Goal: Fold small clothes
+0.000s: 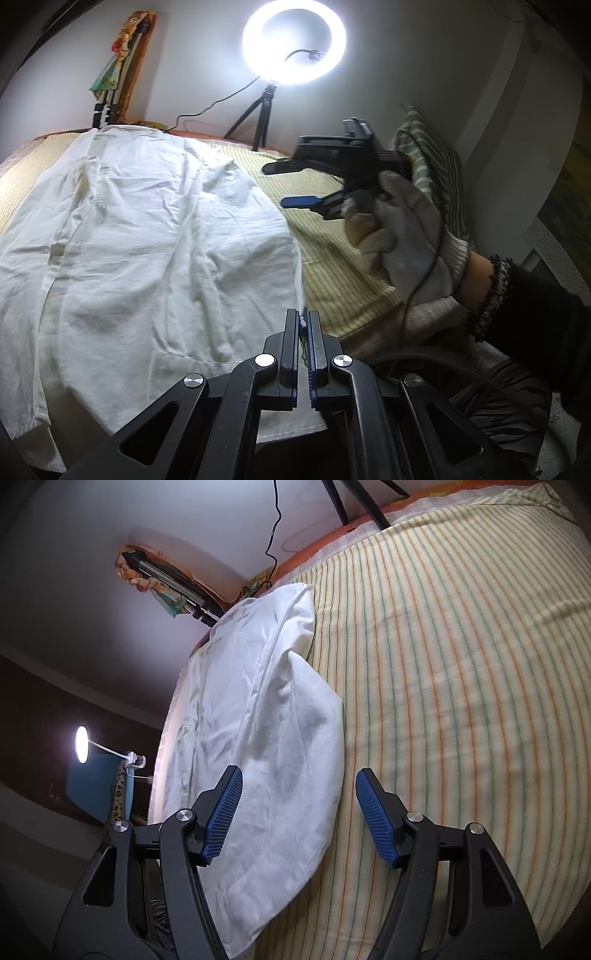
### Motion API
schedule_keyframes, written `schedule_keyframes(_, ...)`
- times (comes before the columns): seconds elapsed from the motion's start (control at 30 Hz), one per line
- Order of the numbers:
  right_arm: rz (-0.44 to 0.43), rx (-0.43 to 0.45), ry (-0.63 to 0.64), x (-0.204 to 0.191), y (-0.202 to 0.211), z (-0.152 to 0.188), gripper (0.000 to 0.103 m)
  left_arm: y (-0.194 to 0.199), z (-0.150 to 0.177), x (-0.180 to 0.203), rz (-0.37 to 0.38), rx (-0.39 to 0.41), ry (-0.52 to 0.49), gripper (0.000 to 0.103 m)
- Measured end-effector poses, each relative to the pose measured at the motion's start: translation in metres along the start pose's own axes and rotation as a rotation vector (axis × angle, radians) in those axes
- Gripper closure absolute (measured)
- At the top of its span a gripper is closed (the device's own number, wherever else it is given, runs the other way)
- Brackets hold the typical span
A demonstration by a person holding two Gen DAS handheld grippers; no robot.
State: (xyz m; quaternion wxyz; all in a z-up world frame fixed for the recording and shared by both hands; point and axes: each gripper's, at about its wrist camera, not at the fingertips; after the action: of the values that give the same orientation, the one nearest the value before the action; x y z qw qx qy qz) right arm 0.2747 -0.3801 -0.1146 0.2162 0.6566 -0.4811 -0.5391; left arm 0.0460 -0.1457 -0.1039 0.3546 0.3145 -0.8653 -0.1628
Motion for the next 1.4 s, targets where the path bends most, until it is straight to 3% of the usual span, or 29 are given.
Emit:
schedule_keyframes(0.27,0.062,-0.026,0.081,-0.029,-0.032,-0.005,0.04,0.007,0.005,-0.002,-0.013,0.011,-0.016,0.103)
schedule_keyframes(0.4,0.138,-0.029,0.085,-0.033,-0.033,-0.008,0.087,0.014,0.007,-0.001,0.002,0.017,0.001,0.103)
schedule_keyframes(0.53,0.183,-0.002,0.112,-0.049,-0.026,-0.013,0.093,0.022,0.01,-0.001,0.01,0.033,0.007,0.103)
schedule_keyframes(0.7,0.248,0.04,0.204,-0.09,-0.022,-0.015,0.094,0.037,0.013,-0.012,0.017,0.051,0.034,0.103)
schedule_keyframes(0.93,0.256,0.05,0.333,-0.149,-0.037,-0.008,0.095,0.068,0.019,-0.027,-0.003,0.087,0.08,0.103)
schedule_keyframes(1.27,0.294,-0.04,0.481,-0.214,-0.11,0.014,0.095,0.1,0.032,-0.062,-0.075,0.1,0.154,0.103)
schedule_keyframes(1.4,0.326,-0.076,0.523,-0.223,-0.135,0.023,0.095,0.105,0.038,-0.073,-0.103,0.092,0.173,0.103)
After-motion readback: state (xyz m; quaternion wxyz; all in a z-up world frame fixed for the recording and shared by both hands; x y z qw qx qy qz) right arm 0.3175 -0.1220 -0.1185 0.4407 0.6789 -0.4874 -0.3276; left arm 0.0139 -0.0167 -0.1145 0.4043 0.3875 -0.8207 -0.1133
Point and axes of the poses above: each gripper's, at about its wrist camera, not at the fingertips, and y roughly against the way its jaws point, x to its right, z to its underside, and after that the axes turned 10 degrees about z, right-handed
